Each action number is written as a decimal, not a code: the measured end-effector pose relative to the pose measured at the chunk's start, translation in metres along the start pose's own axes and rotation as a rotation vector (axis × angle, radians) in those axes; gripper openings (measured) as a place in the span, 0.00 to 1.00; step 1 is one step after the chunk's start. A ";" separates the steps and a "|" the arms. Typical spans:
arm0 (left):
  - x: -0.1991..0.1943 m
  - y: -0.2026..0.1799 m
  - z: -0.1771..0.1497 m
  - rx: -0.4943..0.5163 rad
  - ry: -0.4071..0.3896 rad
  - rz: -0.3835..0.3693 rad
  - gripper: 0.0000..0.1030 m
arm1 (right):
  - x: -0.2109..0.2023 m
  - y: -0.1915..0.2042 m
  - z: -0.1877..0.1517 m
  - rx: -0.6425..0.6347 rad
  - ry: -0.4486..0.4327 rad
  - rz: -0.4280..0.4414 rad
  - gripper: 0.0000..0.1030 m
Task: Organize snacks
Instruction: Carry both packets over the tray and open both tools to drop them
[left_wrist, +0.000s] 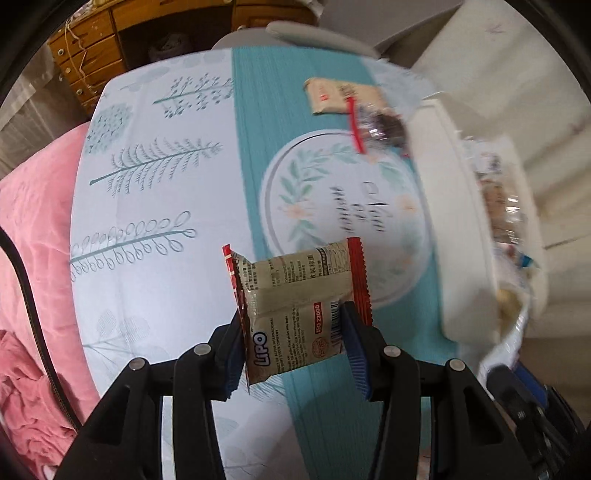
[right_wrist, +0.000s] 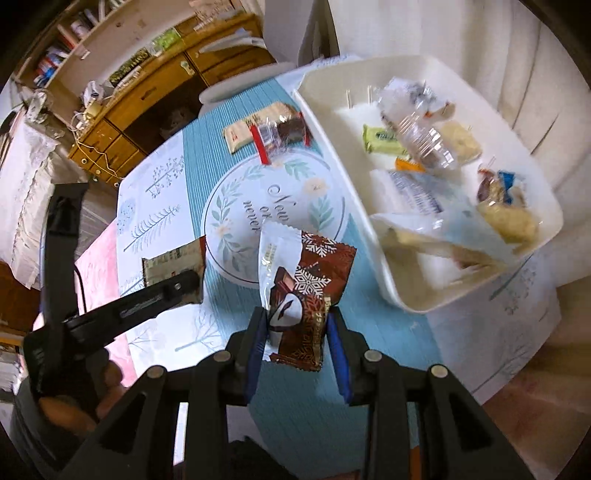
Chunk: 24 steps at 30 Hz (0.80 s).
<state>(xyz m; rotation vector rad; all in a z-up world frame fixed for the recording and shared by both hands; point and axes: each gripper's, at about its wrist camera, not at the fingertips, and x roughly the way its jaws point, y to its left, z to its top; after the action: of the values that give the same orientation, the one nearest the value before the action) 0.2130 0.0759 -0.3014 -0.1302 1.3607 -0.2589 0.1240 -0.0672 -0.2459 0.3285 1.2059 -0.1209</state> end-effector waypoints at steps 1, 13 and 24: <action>-0.007 -0.002 -0.004 0.008 -0.015 -0.018 0.45 | -0.005 -0.002 -0.003 -0.015 -0.019 -0.005 0.32; -0.064 -0.043 -0.022 0.023 -0.185 -0.223 0.45 | -0.040 -0.047 -0.008 -0.071 -0.124 -0.042 0.32; -0.069 -0.121 -0.021 0.055 -0.229 -0.298 0.45 | -0.060 -0.101 0.026 -0.141 -0.156 -0.062 0.32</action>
<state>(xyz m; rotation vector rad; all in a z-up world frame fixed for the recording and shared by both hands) 0.1669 -0.0222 -0.2114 -0.3081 1.1034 -0.5153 0.0988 -0.1755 -0.2007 0.1551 1.0641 -0.1127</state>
